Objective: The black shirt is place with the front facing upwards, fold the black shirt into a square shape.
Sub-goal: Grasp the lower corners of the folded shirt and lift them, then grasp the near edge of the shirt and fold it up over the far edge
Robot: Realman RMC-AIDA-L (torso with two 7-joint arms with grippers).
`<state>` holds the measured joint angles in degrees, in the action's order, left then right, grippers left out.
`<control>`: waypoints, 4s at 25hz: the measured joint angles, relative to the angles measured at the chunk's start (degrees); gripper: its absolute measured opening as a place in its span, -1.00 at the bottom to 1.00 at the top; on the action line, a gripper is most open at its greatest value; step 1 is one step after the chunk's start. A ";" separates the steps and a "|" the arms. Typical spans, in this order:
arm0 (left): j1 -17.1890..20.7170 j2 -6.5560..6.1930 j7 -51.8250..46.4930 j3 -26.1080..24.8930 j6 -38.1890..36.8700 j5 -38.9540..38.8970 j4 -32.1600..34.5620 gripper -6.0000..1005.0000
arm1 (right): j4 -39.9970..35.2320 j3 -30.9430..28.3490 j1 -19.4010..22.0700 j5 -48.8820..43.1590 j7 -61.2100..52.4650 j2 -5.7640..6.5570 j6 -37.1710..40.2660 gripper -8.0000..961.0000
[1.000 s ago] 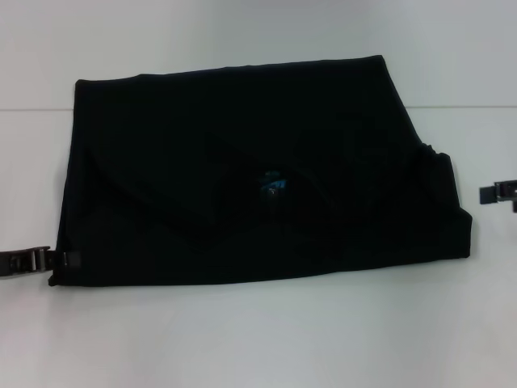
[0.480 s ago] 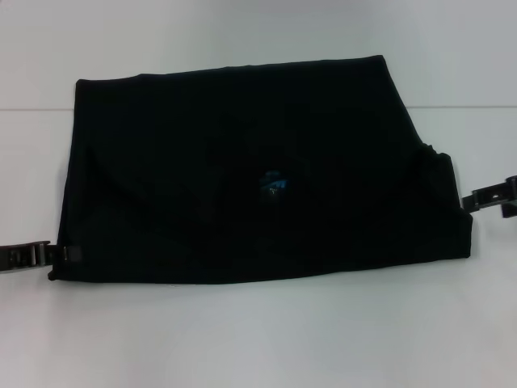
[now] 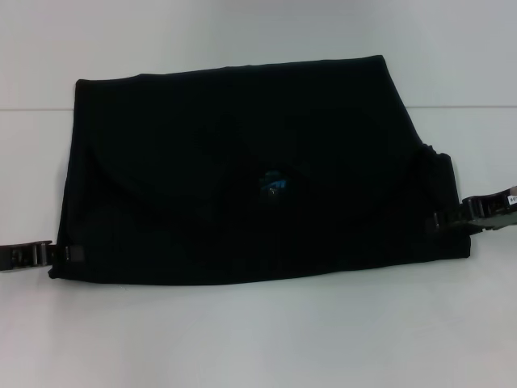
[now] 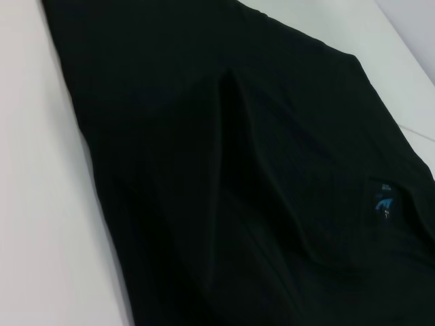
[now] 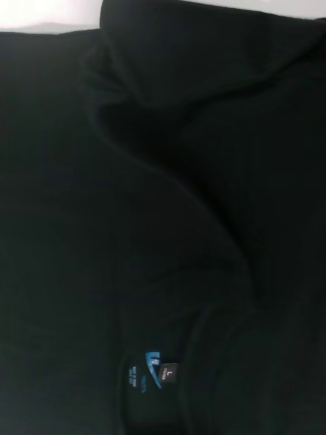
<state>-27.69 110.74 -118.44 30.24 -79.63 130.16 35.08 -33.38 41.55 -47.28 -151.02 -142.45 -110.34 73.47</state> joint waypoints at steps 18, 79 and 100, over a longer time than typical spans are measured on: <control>-0.08 0.00 -0.04 -0.01 0.00 0.01 -0.19 -0.94 | 0.72 0.48 0.63 -0.16 0.12 0.17 -1.02 0.86; -5.77 -2.55 -3.21 6.29 -35.19 24.25 -0.17 -0.94 | -3.36 0.04 4.45 -8.05 22.38 -0.10 32.85 -0.86; -3.29 -2.08 -6.14 -28.36 -8.71 1.96 -8.66 -0.94 | 6.23 -18.23 3.92 25.15 17.67 -2.13 -1.87 -0.86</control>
<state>-30.98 108.66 -124.58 1.87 -88.34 132.12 26.42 -27.16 23.32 -43.36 -125.86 -124.78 -112.47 71.60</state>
